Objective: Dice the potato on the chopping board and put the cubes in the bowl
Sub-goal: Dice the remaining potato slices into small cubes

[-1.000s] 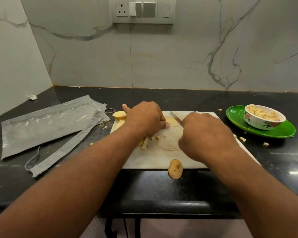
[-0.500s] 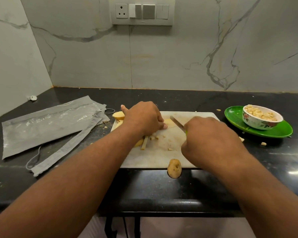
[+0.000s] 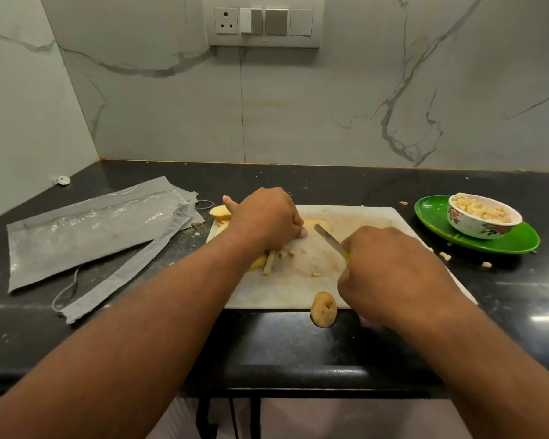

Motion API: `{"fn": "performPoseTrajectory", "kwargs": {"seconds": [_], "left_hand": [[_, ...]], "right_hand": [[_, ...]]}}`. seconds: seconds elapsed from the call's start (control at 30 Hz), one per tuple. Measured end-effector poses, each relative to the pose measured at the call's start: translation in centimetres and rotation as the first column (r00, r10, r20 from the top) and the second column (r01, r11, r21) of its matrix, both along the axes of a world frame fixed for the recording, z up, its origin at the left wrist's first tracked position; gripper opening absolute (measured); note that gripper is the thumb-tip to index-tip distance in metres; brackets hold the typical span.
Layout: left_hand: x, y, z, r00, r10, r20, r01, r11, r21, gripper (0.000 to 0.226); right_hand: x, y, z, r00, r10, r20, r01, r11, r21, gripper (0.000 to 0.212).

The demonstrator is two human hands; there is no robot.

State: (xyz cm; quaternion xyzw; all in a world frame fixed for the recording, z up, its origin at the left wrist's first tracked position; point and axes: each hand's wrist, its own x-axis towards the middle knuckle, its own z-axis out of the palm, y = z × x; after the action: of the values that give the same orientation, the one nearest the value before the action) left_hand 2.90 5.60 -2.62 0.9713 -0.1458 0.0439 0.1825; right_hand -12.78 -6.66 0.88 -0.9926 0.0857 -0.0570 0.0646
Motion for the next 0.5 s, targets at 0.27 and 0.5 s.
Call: {"fn": "performPoseTrajectory", "kwargs": {"seconds": [0.27,0.5], "left_hand": [[0.0,0.2,-0.1,1.0,0.001,-0.006,-0.001,1.0,-0.018,0.016],[-0.1,0.2,0.1,1.0,-0.017,-0.021,0.017,1.0,-0.006,0.013]], "right_hand": [[2.3,1.2,-1.1,0.998,0.06,0.005,-0.06,0.998,-0.03,0.016],[-0.5,0.2,-0.1,0.999,0.022,-0.046,-0.023,0.999,-0.023,0.028]]}}
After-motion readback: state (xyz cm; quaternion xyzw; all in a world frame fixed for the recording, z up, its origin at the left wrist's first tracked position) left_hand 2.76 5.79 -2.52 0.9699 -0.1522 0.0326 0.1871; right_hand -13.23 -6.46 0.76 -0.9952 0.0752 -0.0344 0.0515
